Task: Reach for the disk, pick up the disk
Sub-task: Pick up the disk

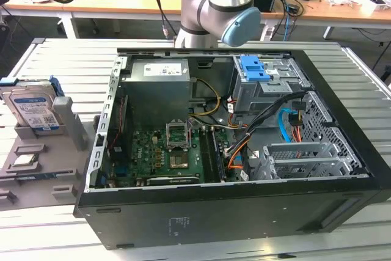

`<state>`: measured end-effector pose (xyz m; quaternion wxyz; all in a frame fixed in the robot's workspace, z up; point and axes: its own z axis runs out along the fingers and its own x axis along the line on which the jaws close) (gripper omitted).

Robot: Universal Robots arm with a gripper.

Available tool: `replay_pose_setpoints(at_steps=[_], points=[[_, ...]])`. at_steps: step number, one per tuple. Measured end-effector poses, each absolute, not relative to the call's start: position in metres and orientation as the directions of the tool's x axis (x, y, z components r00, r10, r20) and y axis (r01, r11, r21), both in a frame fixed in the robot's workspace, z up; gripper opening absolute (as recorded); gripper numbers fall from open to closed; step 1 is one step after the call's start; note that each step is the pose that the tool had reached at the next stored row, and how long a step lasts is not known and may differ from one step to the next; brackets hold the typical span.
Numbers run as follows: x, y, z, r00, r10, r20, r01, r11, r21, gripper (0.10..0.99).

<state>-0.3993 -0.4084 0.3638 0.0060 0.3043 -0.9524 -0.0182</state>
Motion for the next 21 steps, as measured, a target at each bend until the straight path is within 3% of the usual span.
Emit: replay_pose_setpoints(at_steps=[21], points=[[-0.3993,-0.4084,0.3638,-0.635,-0.773,0.000,-0.772,0.634,0.038,0.106]])
